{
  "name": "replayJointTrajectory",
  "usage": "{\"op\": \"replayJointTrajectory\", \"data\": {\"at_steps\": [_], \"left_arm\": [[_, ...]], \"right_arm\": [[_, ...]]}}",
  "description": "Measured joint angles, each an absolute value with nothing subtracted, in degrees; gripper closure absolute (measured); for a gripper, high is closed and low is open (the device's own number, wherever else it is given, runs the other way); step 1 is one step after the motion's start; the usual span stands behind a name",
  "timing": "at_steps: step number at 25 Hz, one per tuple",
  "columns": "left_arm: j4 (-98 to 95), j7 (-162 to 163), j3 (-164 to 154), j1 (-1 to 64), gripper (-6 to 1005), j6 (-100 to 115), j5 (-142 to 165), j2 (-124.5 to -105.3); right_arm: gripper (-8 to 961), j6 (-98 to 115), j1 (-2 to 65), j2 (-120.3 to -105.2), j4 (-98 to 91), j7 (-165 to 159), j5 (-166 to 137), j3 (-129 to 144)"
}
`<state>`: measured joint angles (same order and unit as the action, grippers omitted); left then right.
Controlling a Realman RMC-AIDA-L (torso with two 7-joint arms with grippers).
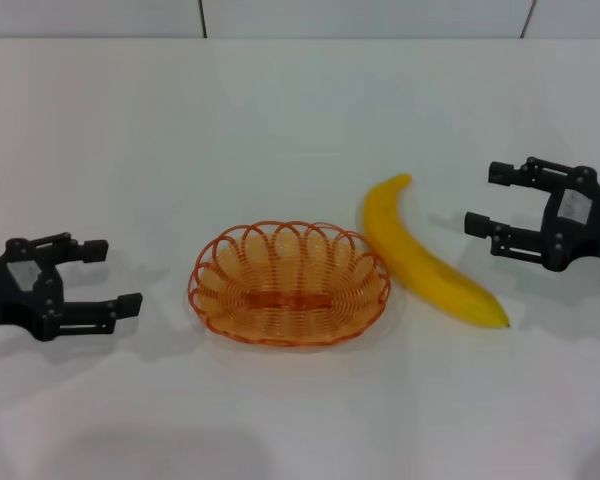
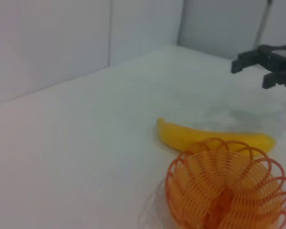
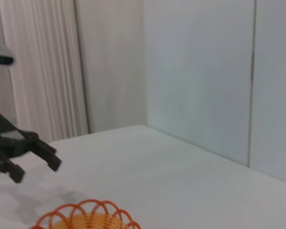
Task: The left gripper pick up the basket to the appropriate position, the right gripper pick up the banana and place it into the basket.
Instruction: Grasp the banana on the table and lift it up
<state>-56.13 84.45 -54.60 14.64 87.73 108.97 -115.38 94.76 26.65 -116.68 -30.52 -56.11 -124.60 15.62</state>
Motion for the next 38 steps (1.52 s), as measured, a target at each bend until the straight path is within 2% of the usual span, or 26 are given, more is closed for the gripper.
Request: {"op": "replayJointTrajectory", "data": {"at_steps": [8, 22, 29, 38], "left_arm": [[-47.4, 78.4, -52.3, 17.9, 91, 90.0, 111.1, -113.84], [-44.7, 77.9, -52.3, 19.5, 92, 90.2, 113.2, -113.55], [-44.6, 77.8, -52.3, 20.3, 92, 90.2, 113.1, -113.62], [-44.4, 77.8, -51.9, 20.5, 91, 90.2, 113.1, -113.63]], "right_arm": [[177, 97.3, 27.2, -116.54, -32.1, -58.0, -124.7, 16.2], [87, 102.4, 30.6, -116.87, -41.0, -68.3, -124.2, 17.2], [60, 101.4, 32.5, -117.05, -51.8, -82.7, -124.6, 28.3], [61, 89.3, 34.9, -116.9, -64.0, -109.3, -132.2, 51.3]]}}
